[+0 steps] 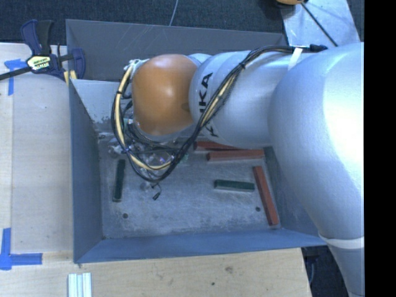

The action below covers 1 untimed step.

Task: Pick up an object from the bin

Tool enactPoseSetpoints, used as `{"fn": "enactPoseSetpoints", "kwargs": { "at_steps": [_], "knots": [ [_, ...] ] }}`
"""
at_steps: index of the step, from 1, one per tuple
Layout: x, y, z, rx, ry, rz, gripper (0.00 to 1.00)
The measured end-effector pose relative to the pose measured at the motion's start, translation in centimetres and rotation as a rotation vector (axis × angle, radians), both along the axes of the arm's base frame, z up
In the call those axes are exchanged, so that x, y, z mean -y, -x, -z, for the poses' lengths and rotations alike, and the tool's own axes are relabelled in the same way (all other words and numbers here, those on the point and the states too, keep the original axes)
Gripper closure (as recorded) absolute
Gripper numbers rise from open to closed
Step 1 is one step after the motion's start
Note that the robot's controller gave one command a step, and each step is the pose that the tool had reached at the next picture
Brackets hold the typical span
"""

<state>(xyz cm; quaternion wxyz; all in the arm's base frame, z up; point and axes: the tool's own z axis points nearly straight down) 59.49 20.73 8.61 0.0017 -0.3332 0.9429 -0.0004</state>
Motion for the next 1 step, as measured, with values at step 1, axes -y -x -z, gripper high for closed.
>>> {"fn": "enactPoseSetpoints", "kwargs": {
  "at_steps": [1],
  "knots": [
    [-2.82, -0.58, -0.4, 0.001, -0.005, -0.038, 0.0]
  ]
}}
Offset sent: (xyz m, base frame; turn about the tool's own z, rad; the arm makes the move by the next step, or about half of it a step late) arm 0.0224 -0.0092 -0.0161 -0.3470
